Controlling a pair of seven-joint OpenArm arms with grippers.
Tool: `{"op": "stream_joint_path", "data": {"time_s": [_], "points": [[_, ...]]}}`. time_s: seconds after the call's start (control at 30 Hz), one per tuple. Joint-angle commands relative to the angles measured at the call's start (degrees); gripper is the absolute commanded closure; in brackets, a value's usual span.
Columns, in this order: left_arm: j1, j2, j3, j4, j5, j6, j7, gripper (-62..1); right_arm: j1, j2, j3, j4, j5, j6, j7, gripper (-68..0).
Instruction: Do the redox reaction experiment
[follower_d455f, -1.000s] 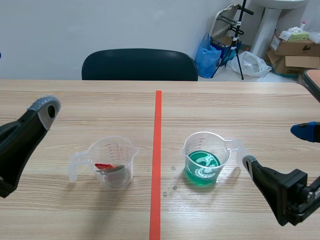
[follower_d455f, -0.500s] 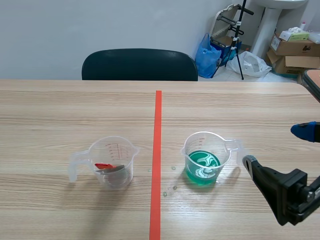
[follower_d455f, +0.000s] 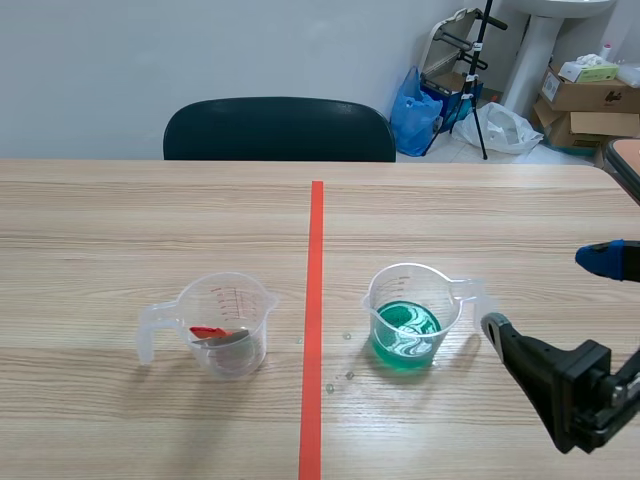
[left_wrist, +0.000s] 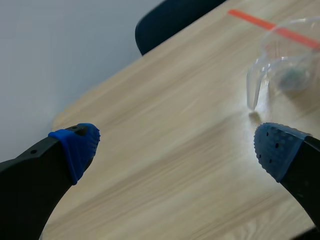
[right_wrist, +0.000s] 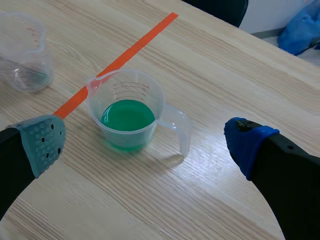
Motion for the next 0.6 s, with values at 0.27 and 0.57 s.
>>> {"op": "stream_joint_path", "data": {"time_s": [0.27,0.57], "points": [[0.1,0.9,0.0,-5.9,1.5,-0.2,-9.8,-62.3,11.4,5.2,-8.1,0.8,-2.3,7.3,1.0,-67.9],[0.1,0.9,0.1,-6.0,2.2,-1.2,-11.1,-62.3,28.1,5.6,-26.5,-4.9,-8.9,13.3,2.3,-67.9]]}}
